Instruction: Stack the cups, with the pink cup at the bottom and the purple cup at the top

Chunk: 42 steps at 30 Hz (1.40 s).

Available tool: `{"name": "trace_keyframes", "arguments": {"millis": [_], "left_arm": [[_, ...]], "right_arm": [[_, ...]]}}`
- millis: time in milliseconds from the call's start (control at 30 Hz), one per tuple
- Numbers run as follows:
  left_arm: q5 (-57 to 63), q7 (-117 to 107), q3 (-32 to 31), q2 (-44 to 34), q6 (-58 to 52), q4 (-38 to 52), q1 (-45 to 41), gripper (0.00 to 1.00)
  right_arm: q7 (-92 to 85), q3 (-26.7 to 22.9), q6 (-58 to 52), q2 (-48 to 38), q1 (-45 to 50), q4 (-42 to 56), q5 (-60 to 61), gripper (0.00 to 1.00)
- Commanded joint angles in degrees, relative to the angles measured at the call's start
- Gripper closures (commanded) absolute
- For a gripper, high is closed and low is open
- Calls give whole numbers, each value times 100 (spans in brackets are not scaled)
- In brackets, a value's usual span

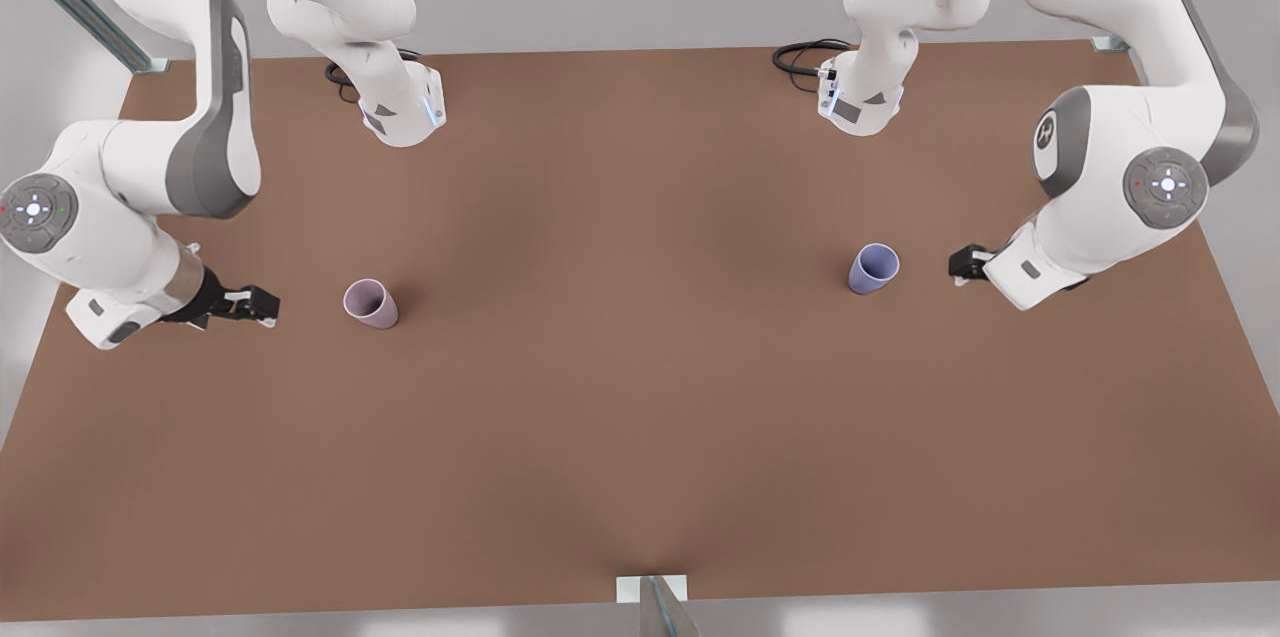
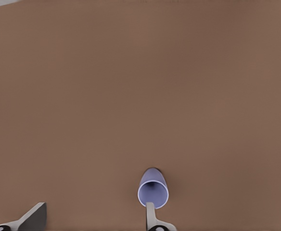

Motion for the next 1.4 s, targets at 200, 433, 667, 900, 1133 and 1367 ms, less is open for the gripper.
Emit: {"name": "trace_keyframes", "arguments": {"millis": [200, 433, 667, 900, 1133, 1367], "left_arm": [[-5, -122, -9, 95, 111, -62, -35, 0], [-137, -113, 0, 200, 225, -185, -35, 0], [-137, -113, 9, 121, 709, -712, -44, 0], [-137, -113, 9, 139, 674, -712, -44, 0], [-137, -122, 9, 139, 647, -712, -53, 0], [-137, -210, 0, 121, 603, -712, -61, 0]], "right_arm": [[-103, -285, 574, 4, -71, -659, 32, 0], [-569, -293, 1971, -181, -230, -2021, 102, 0], [-974, -179, 3316, -181, 95, -3410, 181, 0], [-1668, -118, 3492, 65, 96, -3726, 207, 0], [-1747, -126, 3483, 21, 60, -4131, 225, 0], [-1765, -135, 3764, 65, 60, -4403, 225, 3]]}}
